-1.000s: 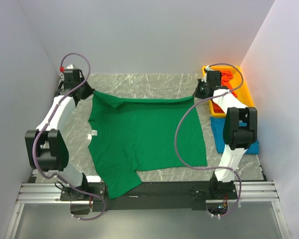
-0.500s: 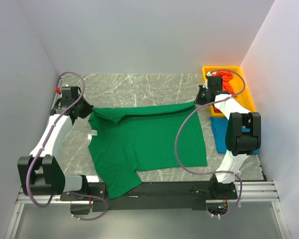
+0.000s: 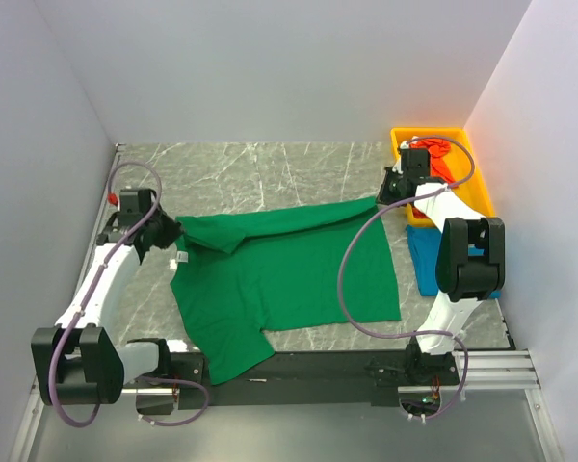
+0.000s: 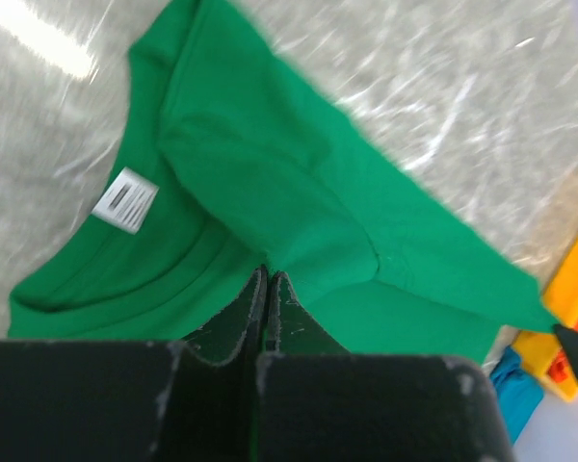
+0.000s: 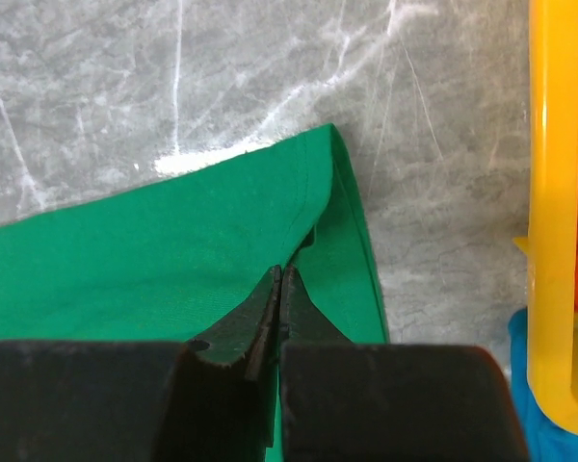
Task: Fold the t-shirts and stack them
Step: Fold the tshirt
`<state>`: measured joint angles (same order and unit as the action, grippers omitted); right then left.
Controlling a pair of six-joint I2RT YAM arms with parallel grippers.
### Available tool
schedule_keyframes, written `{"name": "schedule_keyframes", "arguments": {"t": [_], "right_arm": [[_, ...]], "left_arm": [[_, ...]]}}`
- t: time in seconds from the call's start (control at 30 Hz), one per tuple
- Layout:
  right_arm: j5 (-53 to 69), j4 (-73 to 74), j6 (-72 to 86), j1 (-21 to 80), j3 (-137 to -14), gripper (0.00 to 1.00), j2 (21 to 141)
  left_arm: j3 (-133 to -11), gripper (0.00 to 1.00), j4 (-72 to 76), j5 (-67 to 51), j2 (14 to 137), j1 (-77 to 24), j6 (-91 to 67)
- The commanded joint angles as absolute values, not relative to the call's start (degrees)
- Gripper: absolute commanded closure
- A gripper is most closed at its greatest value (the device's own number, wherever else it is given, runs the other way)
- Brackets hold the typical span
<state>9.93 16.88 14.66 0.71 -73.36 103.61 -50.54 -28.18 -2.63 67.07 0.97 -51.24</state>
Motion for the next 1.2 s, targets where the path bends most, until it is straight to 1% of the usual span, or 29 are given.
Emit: {"name": "schedule_keyframes", "arguments": {"t": [0.0,0.33,0.53,0.63,0.73,0.9,0.93,1.03,1.07,1.13,1.17], "right_arm": [[8.09,17.84,15.2,0.26,-71.9,1.0,100.46],[5.45,18.19,17.49,-1.58,-67.42,1.0,98.09],[5.27,18.46,18.46,-1.76,-66.54,1.0,98.26],[5.71,18.89,19.07,-1.76,-66.53,1.0,99.84],[7.03,19.42,19.68,-1.85,-66.1,0.98,101.69],[7.83,20.12,20.65,-1.76,-65.22,0.85,102.66],[7.3,20.3,20.83,-1.76,-65.13,0.76,102.57],[7.03,21.18,20.57,-1.76,-65.04,0.59,101.35],[7.21,21.36,20.65,-1.76,-64.87,0.57,100.64],[8.78,21.01,21.35,-1.67,-63.82,0.53,97.76],[9.92,20.57,21.71,-1.5,-63.2,0.51,96.52]], "left_arm": [[-47.64,0.99,-26.54,-4.13,65.57,1.14,-52.12],[-40.26,0.99,-24.0,-4.66,65.13,1.14,-52.12],[-39.29,0.99,-23.64,-4.13,65.74,1.06,-51.59],[-38.5,0.98,-23.64,-3.34,65.92,1.14,-51.15],[-36.74,0.98,-23.29,-3.6,66.01,1.14,-51.15],[-34.54,0.94,-22.41,-4.57,65.48,1.14,-51.42],[-34.37,0.91,-22.5,-4.48,65.04,1.14,-51.33],[-34.19,0.81,-23.46,-4.22,63.64,1.14,-50.8],[-34.19,0.72,-23.99,-4.22,63.11,1.14,-50.71],[-34.89,0.6,-25.48,-3.61,61.1,1.14,-49.75],[-35.33,0.46,-26.1,-3.08,60.39,1.14,-49.4]]}}
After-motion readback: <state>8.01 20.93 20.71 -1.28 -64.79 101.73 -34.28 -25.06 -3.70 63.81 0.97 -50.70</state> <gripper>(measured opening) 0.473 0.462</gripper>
